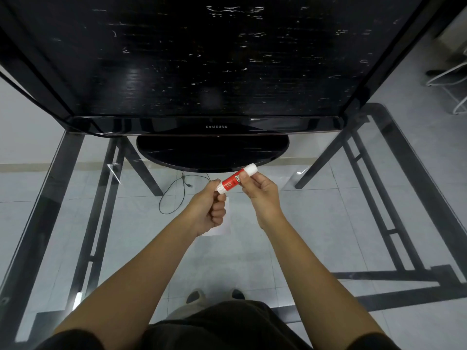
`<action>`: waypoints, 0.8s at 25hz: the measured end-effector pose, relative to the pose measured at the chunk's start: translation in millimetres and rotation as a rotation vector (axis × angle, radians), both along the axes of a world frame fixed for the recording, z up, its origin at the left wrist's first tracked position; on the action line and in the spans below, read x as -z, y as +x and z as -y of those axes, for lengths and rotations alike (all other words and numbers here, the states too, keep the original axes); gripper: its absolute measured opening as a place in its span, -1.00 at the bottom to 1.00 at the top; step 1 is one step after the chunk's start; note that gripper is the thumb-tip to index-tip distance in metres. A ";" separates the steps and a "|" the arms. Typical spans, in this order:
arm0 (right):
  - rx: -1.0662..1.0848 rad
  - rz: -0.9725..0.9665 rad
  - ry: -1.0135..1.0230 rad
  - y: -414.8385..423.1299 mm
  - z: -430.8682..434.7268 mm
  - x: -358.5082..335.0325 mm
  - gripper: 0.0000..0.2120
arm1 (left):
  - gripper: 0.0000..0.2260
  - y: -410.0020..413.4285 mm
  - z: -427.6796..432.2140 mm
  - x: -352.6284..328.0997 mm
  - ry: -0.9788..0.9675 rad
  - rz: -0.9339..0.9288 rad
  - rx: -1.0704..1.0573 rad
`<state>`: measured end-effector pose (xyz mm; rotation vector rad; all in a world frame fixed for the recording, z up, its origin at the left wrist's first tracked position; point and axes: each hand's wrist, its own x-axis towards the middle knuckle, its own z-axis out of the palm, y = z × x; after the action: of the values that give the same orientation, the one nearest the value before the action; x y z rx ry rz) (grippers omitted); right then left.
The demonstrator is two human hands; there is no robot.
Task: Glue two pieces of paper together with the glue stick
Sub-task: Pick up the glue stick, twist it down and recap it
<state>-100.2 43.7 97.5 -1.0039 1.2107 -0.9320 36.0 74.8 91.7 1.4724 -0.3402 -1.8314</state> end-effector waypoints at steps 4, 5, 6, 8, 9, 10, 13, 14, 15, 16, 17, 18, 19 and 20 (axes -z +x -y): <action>0.019 0.005 0.002 -3.1 -0.6 1.5 -0.95 | -0.75 -1.0 -4.2 4.4 -0.278 0.125 -0.079; 0.017 0.004 -0.001 -3.6 -0.3 1.4 -0.94 | -0.77 -1.9 -5.7 4.8 -0.355 0.165 -0.072; 0.016 0.003 -0.003 -3.7 0.2 1.2 -0.94 | -0.76 -2.9 -6.3 4.7 -0.391 0.223 -0.049; 0.007 0.001 -0.008 -3.0 0.1 0.8 -0.94 | -0.66 -3.6 -5.2 4.4 -0.335 0.335 0.003; -0.004 -0.003 -0.011 -2.4 0.0 0.3 -0.94 | -0.61 -3.1 -3.4 2.8 -0.271 0.354 0.031; -0.017 -0.008 -0.010 -1.5 -0.2 0.2 -0.94 | -0.57 -2.5 -1.3 -0.1 -0.188 0.343 0.055; -0.026 -0.022 -0.004 -1.7 -1.0 0.5 -0.93 | -0.53 -4.8 3.2 -6.2 -0.011 0.238 0.021; -0.012 -0.019 -0.002 -2.0 -1.2 0.2 -0.93 | -0.56 -5.9 2.2 -5.0 -0.046 0.233 -0.020; 0.004 -0.014 -0.002 -2.6 -0.8 0.1 -0.94 | -0.63 -7.3 0.2 -2.2 -0.136 0.241 -0.053; 0.014 -0.007 -0.006 -3.2 -0.4 0.2 -0.93 | -0.70 -8.8 -2.4 1.0 -0.252 0.264 -0.058; 0.018 0.001 -0.008 -4.0 -0.2 0.2 -0.93 | -0.76 -9.8 -5.8 3.7 -0.364 0.300 -0.037; 0.017 0.010 -0.010 -4.6 0.1 0.3 -0.92 | -0.78 -10.2 -8.4 5.3 -0.437 0.339 -0.014; 0.011 0.016 -0.011 -4.6 0.3 0.5 -0.92 | -0.76 -9.7 -9.1 6.6 -0.454 0.363 -0.010; 0.003 0.015 -0.013 -4.2 0.5 0.7 -0.90 | -0.72 -8.8 -8.0 6.9 -0.418 0.356 -0.021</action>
<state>-104.3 43.2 96.8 -1.0038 1.1956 -0.9490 27.3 82.8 84.8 1.4832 -0.8250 -1.3664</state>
